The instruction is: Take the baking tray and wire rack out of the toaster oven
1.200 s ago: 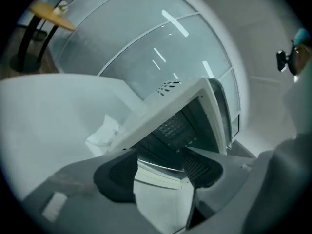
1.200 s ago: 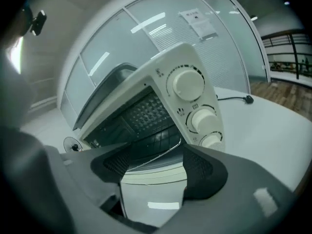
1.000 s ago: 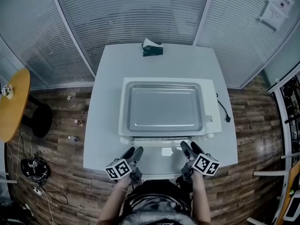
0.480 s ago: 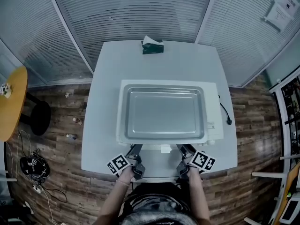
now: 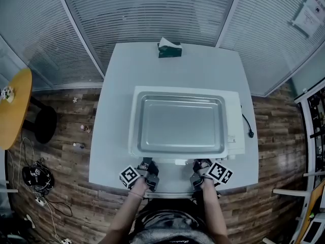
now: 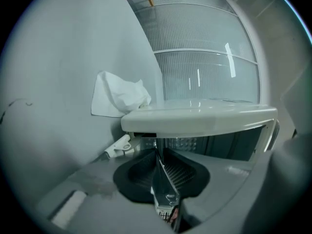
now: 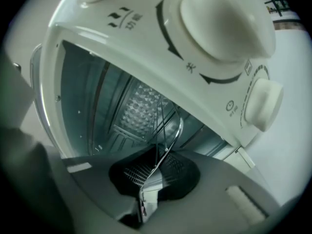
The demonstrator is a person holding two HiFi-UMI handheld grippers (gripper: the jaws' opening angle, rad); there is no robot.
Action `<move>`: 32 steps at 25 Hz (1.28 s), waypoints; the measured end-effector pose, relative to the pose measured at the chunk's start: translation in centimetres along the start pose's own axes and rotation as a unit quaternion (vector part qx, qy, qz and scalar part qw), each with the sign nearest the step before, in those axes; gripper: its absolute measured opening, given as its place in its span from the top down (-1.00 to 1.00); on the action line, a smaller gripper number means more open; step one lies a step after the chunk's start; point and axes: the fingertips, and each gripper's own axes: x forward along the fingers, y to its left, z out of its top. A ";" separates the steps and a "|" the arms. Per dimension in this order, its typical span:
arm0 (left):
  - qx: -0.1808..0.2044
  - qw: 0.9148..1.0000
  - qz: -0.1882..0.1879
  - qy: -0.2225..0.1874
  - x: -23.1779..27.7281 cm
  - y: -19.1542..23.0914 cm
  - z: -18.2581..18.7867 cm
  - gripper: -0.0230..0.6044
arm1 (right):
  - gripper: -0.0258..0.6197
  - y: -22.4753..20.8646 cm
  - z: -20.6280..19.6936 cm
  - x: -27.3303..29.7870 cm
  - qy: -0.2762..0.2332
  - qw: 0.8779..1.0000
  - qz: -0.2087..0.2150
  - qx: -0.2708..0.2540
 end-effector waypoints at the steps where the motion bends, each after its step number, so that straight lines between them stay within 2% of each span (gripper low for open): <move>1: 0.001 1.000 -0.003 -0.001 -0.1 -0.1 0.0 0.77 | 0.89 0.2 0.0 -0.1 -0.002 1.000 0.005 0.005; 7: 0.017 1.000 -0.015 0.003 -1.8 -0.6 -0.6 0.78 | 0.91 0.8 -0.8 -1.6 -0.011 1.000 0.015 0.010; 22: 0.022 0.999 -0.027 0.016 -7.8 -0.8 -3.0 0.80 | 0.91 1.2 -5.3 -7.1 -0.018 0.998 0.011 0.064; 26: 0.025 0.999 -0.025 0.022 -9.3 -1.1 -3.7 0.80 | 0.91 1.6 -5.7 -8.1 -0.020 0.998 0.022 0.048; 30: 0.033 0.999 -0.032 0.026 -10.8 -1.3 -4.3 0.80 | 0.90 2.1 -6.6 -9.8 -0.023 0.998 0.015 0.061; 32: 0.031 0.999 -0.034 0.026 -11.5 -1.5 -4.6 0.80 | 0.90 2.6 -6.8 -10.4 -0.026 0.998 0.027 0.058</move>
